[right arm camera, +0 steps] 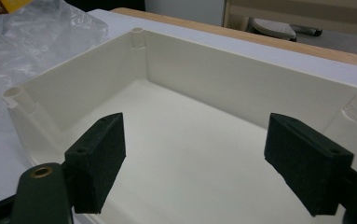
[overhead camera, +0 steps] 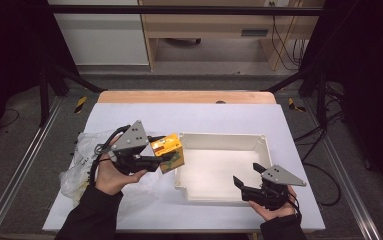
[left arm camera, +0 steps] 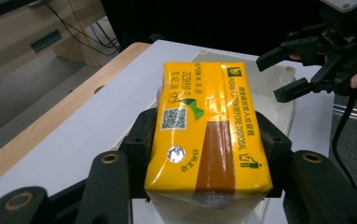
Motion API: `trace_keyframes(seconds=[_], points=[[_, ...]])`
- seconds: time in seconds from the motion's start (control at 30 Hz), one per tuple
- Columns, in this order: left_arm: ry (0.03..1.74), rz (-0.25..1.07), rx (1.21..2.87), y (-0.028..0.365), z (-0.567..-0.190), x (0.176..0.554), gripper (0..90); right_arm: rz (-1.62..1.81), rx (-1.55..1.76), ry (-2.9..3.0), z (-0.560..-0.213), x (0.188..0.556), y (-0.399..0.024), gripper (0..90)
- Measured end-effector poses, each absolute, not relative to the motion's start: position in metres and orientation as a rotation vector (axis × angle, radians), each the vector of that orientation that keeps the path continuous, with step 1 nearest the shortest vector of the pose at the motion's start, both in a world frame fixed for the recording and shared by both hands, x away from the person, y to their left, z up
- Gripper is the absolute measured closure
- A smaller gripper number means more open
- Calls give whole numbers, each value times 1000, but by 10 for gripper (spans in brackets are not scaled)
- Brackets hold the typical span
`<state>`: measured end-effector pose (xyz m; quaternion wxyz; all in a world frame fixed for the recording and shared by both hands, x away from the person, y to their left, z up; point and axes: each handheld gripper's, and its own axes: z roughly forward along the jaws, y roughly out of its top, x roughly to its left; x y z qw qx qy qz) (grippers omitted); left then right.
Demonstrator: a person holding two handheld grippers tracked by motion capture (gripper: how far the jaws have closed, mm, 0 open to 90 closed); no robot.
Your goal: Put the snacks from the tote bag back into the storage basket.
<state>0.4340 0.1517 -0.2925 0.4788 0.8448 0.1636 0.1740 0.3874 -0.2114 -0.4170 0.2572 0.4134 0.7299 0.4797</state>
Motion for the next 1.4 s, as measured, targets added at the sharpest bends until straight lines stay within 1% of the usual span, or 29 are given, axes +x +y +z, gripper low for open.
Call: trace_keyframes(seconds=[0.33,0.77,0.97,1.4], points=[[338,357,2089,128,-300,445,507,1297,1127,1974,-418,389,-214,204],[260,311,2141,105,-316,457,507,1290,1126,1971,-420,390,-215,205],[253,291,2142,100,-323,462,507,1290,1131,1966,-421,391,-217,205],[183,234,2169,95,-340,468,507,1287,1130,1967,-422,391,-217,205]])
